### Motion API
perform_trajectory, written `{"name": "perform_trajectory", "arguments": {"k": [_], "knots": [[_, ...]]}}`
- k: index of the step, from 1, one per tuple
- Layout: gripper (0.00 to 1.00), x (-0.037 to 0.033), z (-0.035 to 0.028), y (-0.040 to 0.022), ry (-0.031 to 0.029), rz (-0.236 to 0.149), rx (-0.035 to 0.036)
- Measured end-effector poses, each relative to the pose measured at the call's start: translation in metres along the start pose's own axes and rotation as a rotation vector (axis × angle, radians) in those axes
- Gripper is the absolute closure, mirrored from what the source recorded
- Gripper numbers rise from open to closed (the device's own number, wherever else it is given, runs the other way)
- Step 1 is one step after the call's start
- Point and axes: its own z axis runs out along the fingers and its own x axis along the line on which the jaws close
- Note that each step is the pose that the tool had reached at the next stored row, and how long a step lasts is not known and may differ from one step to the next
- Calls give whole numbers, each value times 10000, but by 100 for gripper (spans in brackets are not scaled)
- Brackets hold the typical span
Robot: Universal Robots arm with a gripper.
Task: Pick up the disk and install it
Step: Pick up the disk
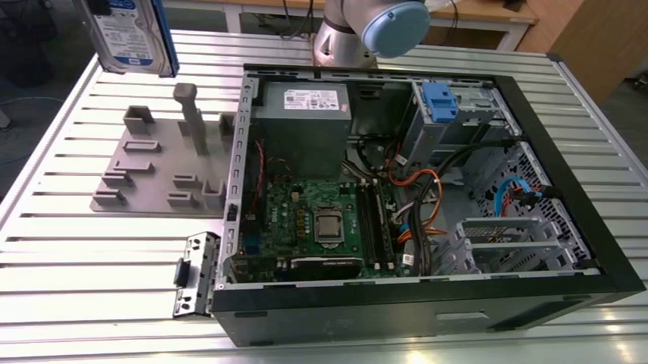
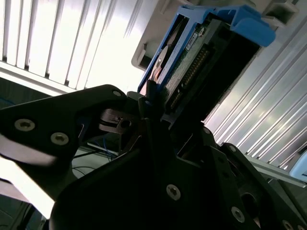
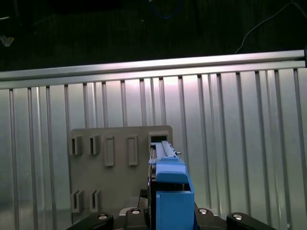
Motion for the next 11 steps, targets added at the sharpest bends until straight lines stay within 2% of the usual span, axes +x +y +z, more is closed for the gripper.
{"name": "perform_trajectory", "arguments": {"k": [11], "knots": [[64,1,-92,1,0,0,0]]}}
